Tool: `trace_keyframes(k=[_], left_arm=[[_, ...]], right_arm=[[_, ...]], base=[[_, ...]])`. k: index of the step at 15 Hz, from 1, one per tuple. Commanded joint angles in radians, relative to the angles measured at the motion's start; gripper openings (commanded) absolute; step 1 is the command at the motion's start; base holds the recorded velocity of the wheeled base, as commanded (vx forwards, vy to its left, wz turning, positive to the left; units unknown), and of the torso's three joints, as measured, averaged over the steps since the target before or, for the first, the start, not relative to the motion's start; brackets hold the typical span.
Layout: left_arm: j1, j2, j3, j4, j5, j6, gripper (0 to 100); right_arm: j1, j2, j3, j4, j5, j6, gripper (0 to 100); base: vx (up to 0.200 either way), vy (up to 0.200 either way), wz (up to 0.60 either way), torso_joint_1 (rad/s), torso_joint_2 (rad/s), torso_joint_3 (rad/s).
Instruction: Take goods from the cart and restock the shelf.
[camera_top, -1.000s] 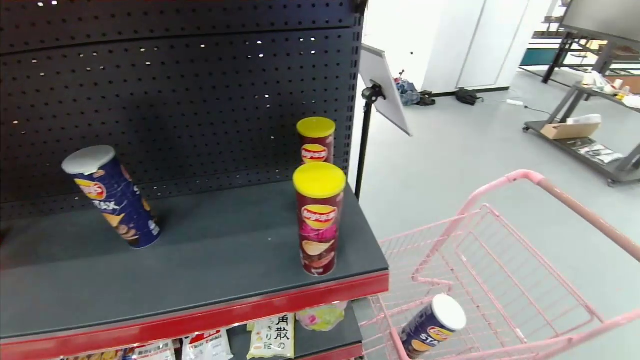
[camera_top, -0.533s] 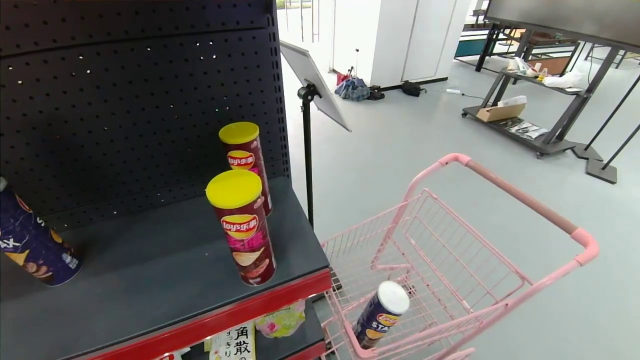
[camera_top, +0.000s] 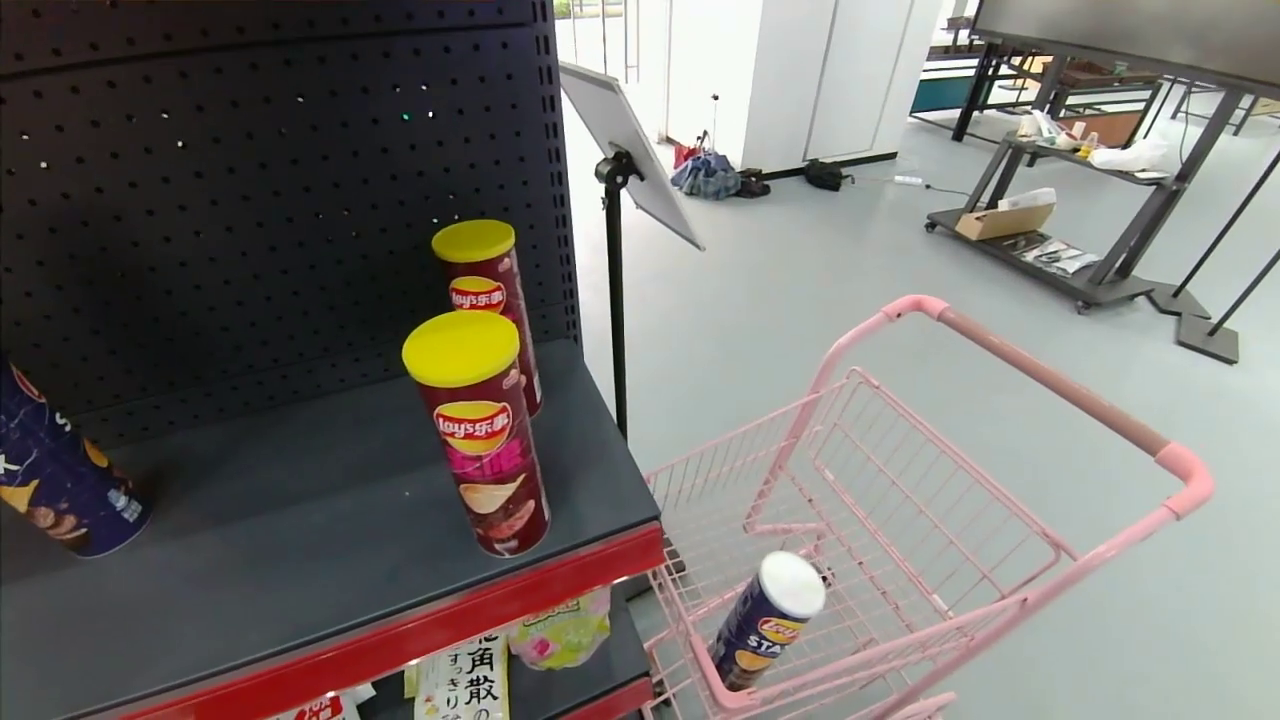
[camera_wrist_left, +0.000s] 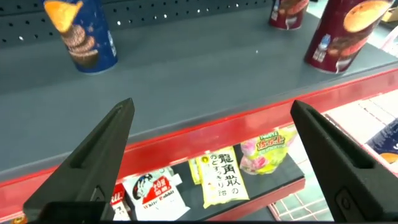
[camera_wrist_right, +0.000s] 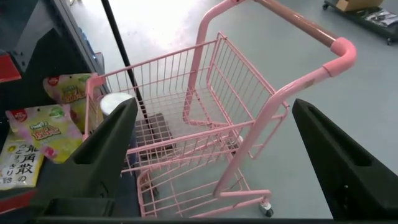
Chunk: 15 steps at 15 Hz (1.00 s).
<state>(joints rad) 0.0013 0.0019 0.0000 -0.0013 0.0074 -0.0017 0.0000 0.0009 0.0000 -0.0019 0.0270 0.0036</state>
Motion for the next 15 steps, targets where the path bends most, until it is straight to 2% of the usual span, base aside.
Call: trace_keyframes(k=[1, 15], left_arm=[[-0.001, 0.000, 0.000, 0.000, 0.000, 0.000, 100], [0.000, 0.000, 0.000, 0.000, 0.000, 0.000, 100]], right_arm=[[0.000, 0.001, 0.000, -0.001, 0.001, -0.001, 100], [0.000, 0.001, 0.000, -0.001, 0.001, -0.002, 100]], base=[[0.000, 0.000, 0.00, -0.144, 0.34, 0.198], [0.000, 0.000, 0.00, -0.140, 0.36, 0.218]])
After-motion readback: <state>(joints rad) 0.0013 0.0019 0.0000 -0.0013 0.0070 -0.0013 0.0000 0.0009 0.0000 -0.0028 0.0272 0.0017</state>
